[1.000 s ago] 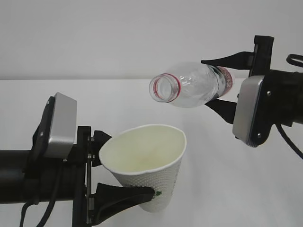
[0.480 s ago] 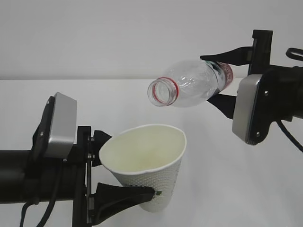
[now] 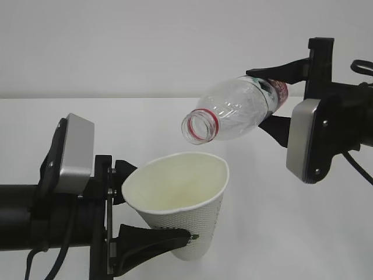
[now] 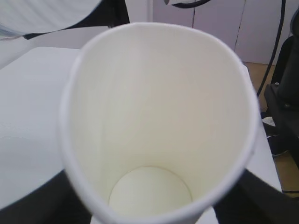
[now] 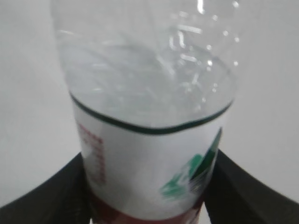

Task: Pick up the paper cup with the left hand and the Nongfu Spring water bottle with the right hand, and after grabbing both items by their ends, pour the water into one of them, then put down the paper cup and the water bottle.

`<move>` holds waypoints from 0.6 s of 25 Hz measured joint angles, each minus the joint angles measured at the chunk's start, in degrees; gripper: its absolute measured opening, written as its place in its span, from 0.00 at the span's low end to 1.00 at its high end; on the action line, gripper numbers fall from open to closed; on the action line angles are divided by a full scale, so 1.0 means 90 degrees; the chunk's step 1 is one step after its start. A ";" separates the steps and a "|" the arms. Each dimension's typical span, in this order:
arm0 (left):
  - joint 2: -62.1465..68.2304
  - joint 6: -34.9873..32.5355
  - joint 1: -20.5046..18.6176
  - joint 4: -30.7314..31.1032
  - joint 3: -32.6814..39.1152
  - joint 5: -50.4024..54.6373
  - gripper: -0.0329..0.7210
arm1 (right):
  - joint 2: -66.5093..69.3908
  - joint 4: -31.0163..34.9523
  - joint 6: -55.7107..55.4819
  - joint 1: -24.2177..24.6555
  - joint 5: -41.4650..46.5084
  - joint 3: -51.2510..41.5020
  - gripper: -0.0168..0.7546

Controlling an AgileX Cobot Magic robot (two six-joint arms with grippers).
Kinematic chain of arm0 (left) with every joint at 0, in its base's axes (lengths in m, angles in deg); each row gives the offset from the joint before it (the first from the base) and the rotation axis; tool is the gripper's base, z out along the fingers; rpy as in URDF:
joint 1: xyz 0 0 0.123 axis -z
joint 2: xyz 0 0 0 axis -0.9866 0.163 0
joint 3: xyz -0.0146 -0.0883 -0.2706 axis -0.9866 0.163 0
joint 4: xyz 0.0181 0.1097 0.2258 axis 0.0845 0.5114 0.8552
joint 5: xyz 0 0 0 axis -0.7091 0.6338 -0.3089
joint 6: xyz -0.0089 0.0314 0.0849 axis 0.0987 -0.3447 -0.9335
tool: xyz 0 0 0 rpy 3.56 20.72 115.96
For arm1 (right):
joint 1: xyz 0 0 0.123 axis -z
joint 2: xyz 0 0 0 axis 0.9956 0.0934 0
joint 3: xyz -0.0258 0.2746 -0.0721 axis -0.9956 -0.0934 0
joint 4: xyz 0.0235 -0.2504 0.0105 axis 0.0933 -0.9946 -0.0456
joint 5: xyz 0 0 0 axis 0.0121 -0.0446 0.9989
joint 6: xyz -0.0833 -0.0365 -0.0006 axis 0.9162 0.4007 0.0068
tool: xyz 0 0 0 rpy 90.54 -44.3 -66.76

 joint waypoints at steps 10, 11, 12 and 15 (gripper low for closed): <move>0.0000 0.0000 0.0000 -0.0015 0.0000 0.0000 0.72 | -0.0046 0.0000 0.0259 0.0000 0.0030 0.0000 0.65; 0.0000 0.0000 0.0000 -0.0015 0.0000 0.0000 0.72 | -0.0070 0.0000 0.0274 0.0000 0.0041 0.0000 0.65; 0.0000 0.0000 0.0000 -0.0015 0.0000 0.0000 0.72 | -0.0109 0.0000 0.0284 0.0000 0.0045 0.0000 0.65; 0.0000 0.0000 0.0000 -0.0015 0.0000 0.0000 0.72 | -0.0177 0.0000 0.0299 0.0000 0.0045 0.0000 0.65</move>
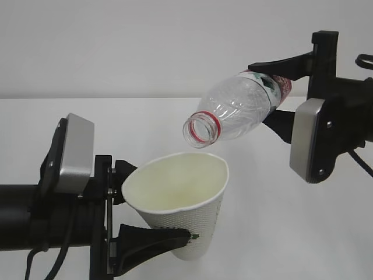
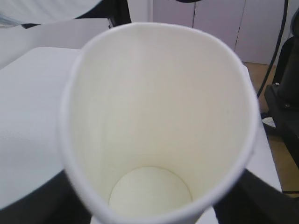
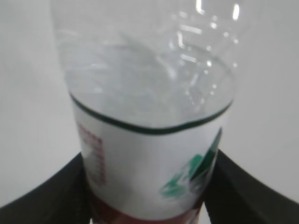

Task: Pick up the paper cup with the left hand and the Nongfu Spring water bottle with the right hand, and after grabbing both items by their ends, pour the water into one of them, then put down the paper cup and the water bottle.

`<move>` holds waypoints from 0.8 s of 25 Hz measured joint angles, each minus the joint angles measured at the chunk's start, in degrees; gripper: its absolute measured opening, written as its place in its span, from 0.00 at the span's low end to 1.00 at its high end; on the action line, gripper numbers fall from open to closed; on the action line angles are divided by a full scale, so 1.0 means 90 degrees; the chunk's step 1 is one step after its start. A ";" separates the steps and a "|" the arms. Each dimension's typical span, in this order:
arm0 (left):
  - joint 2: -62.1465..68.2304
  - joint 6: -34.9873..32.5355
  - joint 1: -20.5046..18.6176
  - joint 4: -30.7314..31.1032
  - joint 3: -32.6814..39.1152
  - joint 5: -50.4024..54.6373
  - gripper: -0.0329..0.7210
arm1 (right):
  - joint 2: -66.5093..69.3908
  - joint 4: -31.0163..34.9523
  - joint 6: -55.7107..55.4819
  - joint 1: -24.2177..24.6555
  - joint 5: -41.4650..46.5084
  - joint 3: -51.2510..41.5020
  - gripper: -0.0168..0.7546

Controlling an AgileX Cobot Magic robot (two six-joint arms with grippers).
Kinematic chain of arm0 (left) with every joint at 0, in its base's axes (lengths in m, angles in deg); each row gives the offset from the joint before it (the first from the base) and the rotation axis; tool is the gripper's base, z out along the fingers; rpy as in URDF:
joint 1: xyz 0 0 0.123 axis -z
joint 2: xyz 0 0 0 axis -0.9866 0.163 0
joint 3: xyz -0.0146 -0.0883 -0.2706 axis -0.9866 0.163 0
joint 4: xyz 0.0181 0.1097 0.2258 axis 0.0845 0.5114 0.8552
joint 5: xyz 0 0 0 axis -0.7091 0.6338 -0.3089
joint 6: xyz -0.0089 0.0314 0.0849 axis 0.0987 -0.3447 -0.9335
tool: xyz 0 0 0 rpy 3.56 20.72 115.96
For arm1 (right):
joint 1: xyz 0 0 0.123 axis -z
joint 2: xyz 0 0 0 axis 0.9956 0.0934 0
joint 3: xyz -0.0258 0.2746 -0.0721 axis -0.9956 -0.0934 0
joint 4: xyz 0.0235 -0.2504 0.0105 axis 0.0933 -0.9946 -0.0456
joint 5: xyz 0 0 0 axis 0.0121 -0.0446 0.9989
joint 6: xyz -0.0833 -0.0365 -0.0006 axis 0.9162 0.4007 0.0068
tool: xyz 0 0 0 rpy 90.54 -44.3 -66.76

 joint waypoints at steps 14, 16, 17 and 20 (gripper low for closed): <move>0.0000 -0.0004 0.0000 0.0000 0.0000 -0.0067 0.72 | -0.0197 -0.0012 0.0105 0.0000 0.0148 0.0149 0.65; 0.0000 -0.0004 0.0000 0.0000 0.0000 -0.0109 0.72 | -0.0197 -0.0022 0.0147 0.0000 0.0162 0.0149 0.65; 0.0000 -0.0004 0.0000 0.0000 0.0000 -0.0140 0.72 | -0.0197 -0.0022 0.0147 0.0000 0.0173 0.0149 0.65; 0.0000 -0.0004 0.0000 0.0000 0.0000 -0.0184 0.72 | -0.0197 -0.0022 0.0214 0.0000 0.0173 0.0149 0.65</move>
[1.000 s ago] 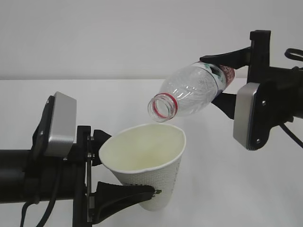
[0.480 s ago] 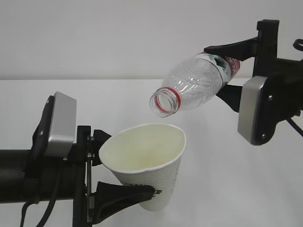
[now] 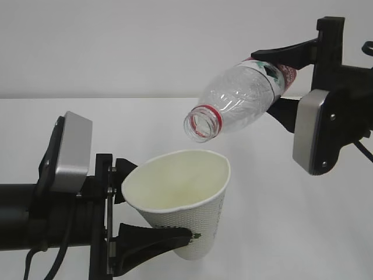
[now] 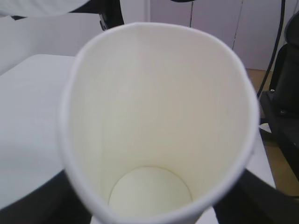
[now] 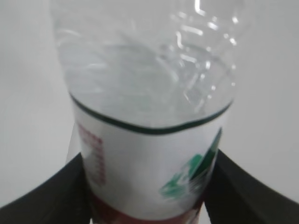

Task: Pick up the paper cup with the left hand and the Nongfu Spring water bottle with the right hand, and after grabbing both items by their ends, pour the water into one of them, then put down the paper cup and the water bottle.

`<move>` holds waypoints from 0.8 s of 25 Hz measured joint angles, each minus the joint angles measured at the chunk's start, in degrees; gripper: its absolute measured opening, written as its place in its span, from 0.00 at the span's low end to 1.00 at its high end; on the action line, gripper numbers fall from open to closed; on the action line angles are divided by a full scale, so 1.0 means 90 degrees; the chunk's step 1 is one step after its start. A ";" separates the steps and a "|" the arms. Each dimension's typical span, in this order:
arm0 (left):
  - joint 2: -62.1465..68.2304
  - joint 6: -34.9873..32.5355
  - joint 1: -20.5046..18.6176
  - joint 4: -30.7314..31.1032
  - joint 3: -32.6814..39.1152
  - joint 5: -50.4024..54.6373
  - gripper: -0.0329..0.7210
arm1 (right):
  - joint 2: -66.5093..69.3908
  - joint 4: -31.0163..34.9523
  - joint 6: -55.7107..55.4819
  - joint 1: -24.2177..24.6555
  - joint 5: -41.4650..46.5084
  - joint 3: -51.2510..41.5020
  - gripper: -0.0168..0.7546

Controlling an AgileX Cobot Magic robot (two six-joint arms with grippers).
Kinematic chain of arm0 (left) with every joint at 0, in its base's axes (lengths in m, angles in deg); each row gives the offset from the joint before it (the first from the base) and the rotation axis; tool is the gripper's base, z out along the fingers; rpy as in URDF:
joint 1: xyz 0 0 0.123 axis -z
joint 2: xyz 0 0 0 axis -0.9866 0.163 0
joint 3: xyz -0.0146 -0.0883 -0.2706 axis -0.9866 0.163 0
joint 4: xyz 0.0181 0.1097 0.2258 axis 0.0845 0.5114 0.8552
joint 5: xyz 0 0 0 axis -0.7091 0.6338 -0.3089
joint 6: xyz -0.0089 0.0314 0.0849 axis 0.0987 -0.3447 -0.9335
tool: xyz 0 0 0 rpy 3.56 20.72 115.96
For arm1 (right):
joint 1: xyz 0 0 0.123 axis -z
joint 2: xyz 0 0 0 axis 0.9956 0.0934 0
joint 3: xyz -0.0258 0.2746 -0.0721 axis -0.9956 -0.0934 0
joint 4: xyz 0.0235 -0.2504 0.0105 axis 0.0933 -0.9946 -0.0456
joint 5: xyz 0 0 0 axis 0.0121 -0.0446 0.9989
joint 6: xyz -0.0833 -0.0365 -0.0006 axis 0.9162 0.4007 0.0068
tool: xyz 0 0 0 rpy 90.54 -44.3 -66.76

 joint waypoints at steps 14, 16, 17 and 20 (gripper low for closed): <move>0.0000 -0.0010 0.0000 0.0000 0.0000 0.0063 0.72 | 0.0000 -0.0028 0.0325 0.0000 0.0027 0.0029 0.65; 0.0000 -0.0010 0.0000 0.0000 0.0000 0.0063 0.72 | 0.0000 -0.0040 0.0324 0.0000 0.0040 0.0087 0.65; 0.0000 -0.0010 0.0000 0.0000 0.0000 0.0063 0.72 | -0.0010 -0.0040 0.0324 0.0000 0.0040 0.0090 0.65; 0.0000 -0.0010 0.0000 0.0000 0.0000 0.0063 0.72 | -0.0010 -0.0040 0.0326 0.0000 0.0050 0.0090 0.65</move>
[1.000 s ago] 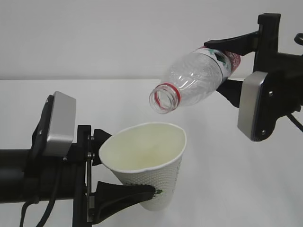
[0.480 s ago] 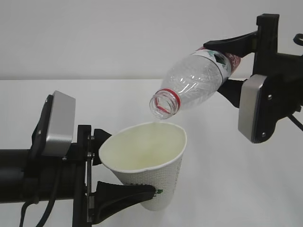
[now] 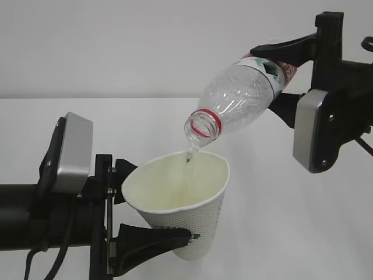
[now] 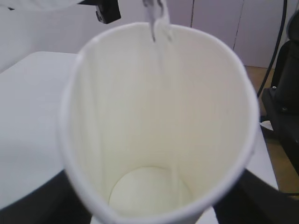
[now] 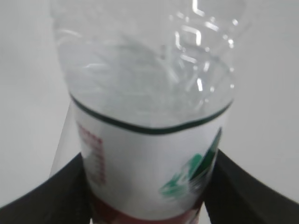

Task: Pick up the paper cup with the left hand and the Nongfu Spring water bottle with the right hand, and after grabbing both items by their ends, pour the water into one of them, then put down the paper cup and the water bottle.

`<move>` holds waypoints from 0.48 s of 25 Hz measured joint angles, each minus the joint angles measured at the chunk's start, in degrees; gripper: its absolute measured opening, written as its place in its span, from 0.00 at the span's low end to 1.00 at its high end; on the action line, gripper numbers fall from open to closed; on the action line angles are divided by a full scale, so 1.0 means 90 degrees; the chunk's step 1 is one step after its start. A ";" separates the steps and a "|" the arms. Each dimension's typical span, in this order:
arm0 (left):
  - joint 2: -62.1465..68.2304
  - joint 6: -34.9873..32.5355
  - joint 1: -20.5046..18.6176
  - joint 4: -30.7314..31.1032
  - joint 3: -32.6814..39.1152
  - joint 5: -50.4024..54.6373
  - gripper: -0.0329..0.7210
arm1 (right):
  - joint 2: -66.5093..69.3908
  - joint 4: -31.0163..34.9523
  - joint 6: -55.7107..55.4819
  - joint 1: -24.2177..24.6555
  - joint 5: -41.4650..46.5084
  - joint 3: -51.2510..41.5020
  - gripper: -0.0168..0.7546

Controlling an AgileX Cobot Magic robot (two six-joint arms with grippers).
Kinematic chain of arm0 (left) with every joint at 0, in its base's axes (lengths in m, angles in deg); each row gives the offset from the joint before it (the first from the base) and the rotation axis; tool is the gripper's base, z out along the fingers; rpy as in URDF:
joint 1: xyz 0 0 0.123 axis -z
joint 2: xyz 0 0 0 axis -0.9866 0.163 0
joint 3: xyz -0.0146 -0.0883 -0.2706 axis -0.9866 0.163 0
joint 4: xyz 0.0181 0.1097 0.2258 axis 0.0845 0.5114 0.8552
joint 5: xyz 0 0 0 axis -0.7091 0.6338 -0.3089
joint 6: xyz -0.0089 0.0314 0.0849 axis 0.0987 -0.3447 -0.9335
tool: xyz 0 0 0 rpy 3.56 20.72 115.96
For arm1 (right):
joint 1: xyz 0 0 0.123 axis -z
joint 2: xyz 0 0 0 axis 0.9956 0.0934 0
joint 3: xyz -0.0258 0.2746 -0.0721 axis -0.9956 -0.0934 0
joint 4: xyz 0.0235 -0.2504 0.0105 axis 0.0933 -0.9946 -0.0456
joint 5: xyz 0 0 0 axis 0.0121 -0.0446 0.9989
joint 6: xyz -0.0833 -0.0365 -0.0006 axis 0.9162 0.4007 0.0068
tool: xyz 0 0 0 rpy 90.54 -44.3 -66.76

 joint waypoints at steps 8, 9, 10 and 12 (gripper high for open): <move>0.0000 0.0000 0.0000 0.0111 0.0000 0.0024 0.72 | 0.0000 0.0000 0.0011 0.0000 0.0000 0.0000 0.65; 0.0000 0.0000 0.0000 0.0136 0.0000 0.0049 0.72 | 0.0000 0.0000 0.0011 0.0000 0.0000 0.0000 0.65; 0.0000 0.0000 0.0000 0.0184 0.0000 0.0063 0.72 | 0.0000 0.0000 0.0011 0.0000 0.0000 0.0000 0.65; 0.0000 0.0000 0.0000 0.0223 0.0000 0.0095 0.72 | 0.0000 0.0000 0.0011 0.0000 0.0000 0.0000 0.65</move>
